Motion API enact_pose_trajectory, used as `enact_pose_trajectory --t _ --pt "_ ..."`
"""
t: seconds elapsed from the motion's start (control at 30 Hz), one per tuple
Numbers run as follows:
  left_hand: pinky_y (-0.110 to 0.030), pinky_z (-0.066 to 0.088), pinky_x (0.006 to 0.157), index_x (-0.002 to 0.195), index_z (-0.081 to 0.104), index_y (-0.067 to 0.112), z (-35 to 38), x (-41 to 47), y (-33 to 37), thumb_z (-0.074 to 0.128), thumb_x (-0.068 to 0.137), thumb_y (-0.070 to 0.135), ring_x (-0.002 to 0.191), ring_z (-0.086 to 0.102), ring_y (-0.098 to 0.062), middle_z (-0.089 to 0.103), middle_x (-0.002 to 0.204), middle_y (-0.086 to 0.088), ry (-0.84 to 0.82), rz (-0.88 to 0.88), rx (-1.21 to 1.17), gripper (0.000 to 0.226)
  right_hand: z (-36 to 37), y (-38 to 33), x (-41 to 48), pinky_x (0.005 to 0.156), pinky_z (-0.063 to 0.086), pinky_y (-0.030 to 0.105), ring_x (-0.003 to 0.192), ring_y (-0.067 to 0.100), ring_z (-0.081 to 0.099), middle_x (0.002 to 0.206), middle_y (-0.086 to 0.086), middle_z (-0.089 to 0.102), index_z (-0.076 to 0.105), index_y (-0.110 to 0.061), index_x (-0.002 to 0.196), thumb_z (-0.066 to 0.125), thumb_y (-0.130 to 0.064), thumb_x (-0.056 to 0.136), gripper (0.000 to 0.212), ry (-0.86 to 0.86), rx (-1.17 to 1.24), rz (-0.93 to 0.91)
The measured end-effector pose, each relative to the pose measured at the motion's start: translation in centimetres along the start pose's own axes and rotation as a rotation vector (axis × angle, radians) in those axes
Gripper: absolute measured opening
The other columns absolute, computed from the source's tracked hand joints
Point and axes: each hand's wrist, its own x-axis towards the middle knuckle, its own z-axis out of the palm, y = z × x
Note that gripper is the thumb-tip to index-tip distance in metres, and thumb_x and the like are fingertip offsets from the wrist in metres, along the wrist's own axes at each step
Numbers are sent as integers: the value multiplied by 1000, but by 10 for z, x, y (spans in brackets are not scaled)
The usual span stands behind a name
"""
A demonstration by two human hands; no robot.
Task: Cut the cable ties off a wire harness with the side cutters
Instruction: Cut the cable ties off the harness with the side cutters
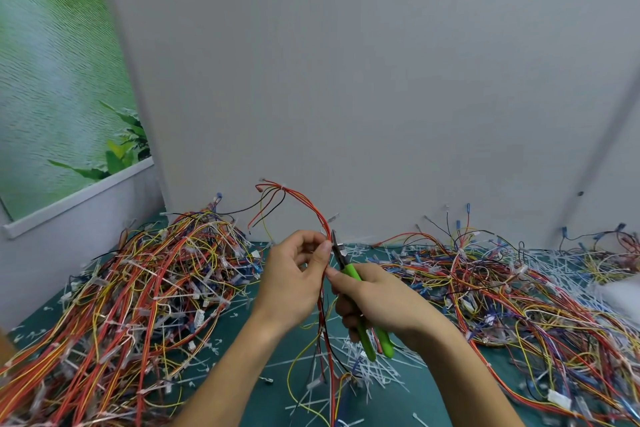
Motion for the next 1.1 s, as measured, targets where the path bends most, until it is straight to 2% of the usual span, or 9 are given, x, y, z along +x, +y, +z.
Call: enact_pose_trajectory --t 0.1,0.27,0.43,0.53,0.83,1.0,1.1 --pt "-19 56 76 94 67 29 0 1 1 68 95 20 83 71 -5 72 90 14 1 -2 -8 9 0 0 0 47 44 28 47 14 40 55 -3 43 46 -16 79 50 -39 108 37 23 -5 -13" --pt "-21 57 77 95 67 28 -1 0 1 67 96 21 84 71 -6 72 90 14 -12 -8 -2 7 2 0 -1 48 42 29 46 15 40 54 -3 42 45 -15 81 51 -38 108 36 15 38 -4" --pt "-28 59 76 95 66 27 -3 1 2 66 96 22 83 71 -9 71 89 12 -27 -9 5 6 4 -2 -1 56 54 37 55 18 50 63 3 50 52 -9 91 52 -34 108 31 -4 43 -10" --pt "-32 60 76 95 66 27 -5 2 2 67 96 21 80 71 -14 71 87 11 -42 -2 25 6 5 -1 0 59 57 36 60 17 52 68 4 51 53 -9 93 52 -32 108 28 6 -8 -18" --pt "-21 57 76 94 67 25 -6 1 4 67 96 18 83 71 -7 72 90 13 -42 16 45 7 4 2 1 49 44 31 47 15 41 53 -3 43 53 -11 89 46 -34 110 31 34 -22 -9" --pt "-22 58 79 95 66 26 -6 0 6 67 96 19 85 70 -5 71 90 16 -45 11 58 7 5 -1 -2 52 51 36 50 19 47 58 2 49 54 -9 90 51 -33 108 30 -3 53 5" --pt "-26 59 77 96 66 27 -6 0 6 66 96 22 83 70 -7 71 88 16 -57 11 70 5 2 -3 -4 59 58 39 56 19 54 67 6 55 55 -8 94 53 -33 108 28 -44 39 22"
